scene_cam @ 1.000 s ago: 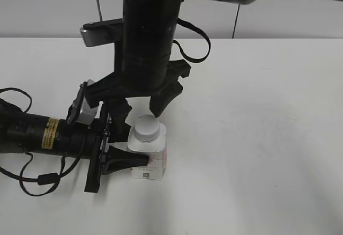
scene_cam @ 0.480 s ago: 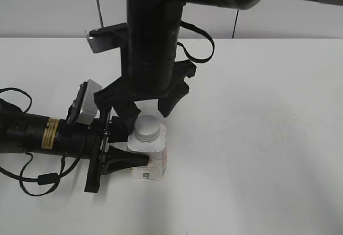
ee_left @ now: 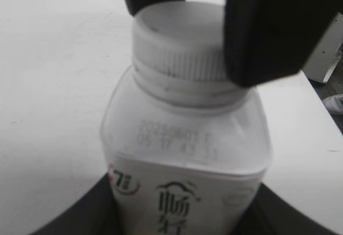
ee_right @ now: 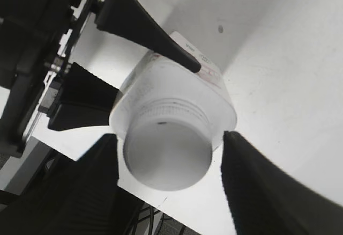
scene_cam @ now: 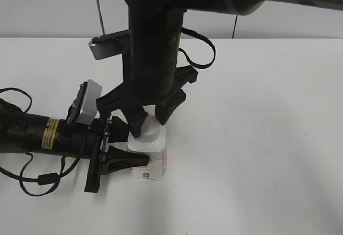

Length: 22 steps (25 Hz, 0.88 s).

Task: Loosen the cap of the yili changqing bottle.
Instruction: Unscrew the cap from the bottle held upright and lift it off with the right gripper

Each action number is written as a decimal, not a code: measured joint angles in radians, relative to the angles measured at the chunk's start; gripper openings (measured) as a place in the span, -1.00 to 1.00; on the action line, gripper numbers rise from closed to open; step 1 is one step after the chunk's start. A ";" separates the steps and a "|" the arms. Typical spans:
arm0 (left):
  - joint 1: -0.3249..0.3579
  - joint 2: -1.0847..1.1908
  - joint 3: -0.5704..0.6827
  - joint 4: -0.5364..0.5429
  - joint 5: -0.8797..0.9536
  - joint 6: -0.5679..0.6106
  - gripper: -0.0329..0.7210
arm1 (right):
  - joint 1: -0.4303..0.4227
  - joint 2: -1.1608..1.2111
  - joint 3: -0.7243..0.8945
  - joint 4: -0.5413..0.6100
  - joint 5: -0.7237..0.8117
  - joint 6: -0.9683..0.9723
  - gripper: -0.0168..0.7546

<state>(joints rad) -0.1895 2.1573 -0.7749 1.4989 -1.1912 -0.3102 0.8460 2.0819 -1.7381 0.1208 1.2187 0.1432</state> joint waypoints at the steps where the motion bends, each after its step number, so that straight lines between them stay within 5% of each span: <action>1: 0.000 0.000 0.000 0.000 0.000 0.000 -0.06 | 0.000 0.000 0.000 0.000 0.000 0.000 0.19; 3: 0.000 0.000 0.000 0.000 0.000 0.000 -0.06 | 0.000 0.000 0.000 0.001 0.000 0.000 0.04; 9: 0.000 0.000 0.000 -0.001 0.000 0.000 -0.06 | 0.001 0.000 0.000 -0.011 0.000 -0.094 0.04; 17: 0.000 0.000 0.000 -0.010 0.002 -0.004 -0.06 | 0.008 0.000 -0.005 -0.068 0.000 -0.792 0.04; 22: 0.000 0.000 0.000 -0.024 -0.002 -0.006 -0.06 | 0.008 0.000 -0.038 -0.080 0.011 -0.898 0.04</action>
<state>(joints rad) -0.1895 2.1573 -0.7749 1.4752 -1.1928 -0.3165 0.8542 2.0819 -1.7764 0.0408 1.2300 -0.7549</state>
